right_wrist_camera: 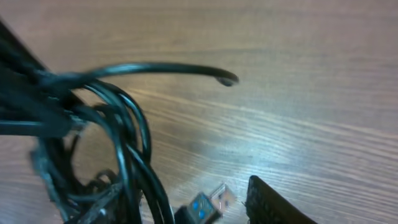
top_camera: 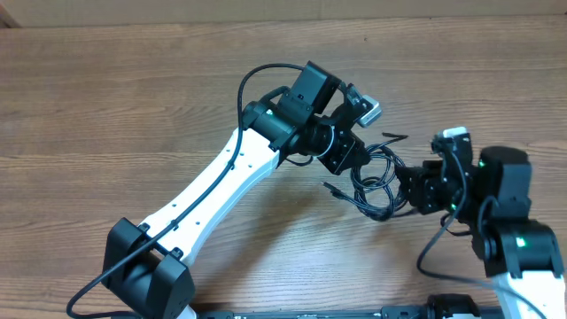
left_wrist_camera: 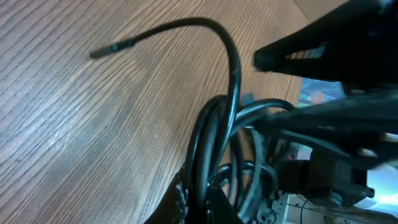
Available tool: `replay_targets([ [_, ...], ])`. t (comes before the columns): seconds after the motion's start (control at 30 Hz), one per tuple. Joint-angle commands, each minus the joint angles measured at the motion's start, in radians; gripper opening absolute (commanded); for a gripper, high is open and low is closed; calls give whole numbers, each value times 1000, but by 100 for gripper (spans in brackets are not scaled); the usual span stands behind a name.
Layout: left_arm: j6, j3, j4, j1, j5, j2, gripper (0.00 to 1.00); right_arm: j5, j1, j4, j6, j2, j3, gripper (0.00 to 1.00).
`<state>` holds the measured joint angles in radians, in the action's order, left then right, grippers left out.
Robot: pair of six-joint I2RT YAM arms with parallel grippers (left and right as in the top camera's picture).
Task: Untangle cables
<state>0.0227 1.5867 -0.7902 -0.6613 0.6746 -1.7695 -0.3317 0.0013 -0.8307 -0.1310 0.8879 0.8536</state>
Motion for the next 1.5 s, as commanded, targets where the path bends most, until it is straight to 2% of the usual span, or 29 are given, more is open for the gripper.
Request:
replay_targets([
  [0.0, 10, 26, 2, 2, 32, -1, 4, 28, -2, 3, -8, 66, 24, 50],
  [0.23, 15, 26, 10, 16, 42, -1, 4, 29, -3, 10, -9, 122, 24, 49],
  [0.33, 14, 26, 9, 24, 115, -1, 4, 71, -3, 15, -8, 122, 24, 49],
  [0.53, -18, 26, -30, 41, 246, -1, 4, 341, -3, 18, 130, 122, 24, 50],
  [0.67, -68, 26, -90, 59, 240, -1, 4, 470, -3, 18, 225, 122, 24, 52],
  [0.93, -141, 26, -217, 114, 182, -1, 4, 540, -3, 31, 288, 122, 24, 54],
  [1.13, -323, 26, -362, 138, 175, -1, 4, 549, -3, 57, 292, 122, 24, 56],
  [1.23, -415, 26, -449, 138, 123, -1, 4, 549, -3, 72, 292, 122, 24, 58],
  [1.3, -452, 26, -493, 138, 80, -1, 4, 549, -3, 84, 292, 122, 24, 58],
  [1.47, -458, 26, -511, 137, 47, -1, 4, 549, -3, 111, 292, 122, 24, 59],
])
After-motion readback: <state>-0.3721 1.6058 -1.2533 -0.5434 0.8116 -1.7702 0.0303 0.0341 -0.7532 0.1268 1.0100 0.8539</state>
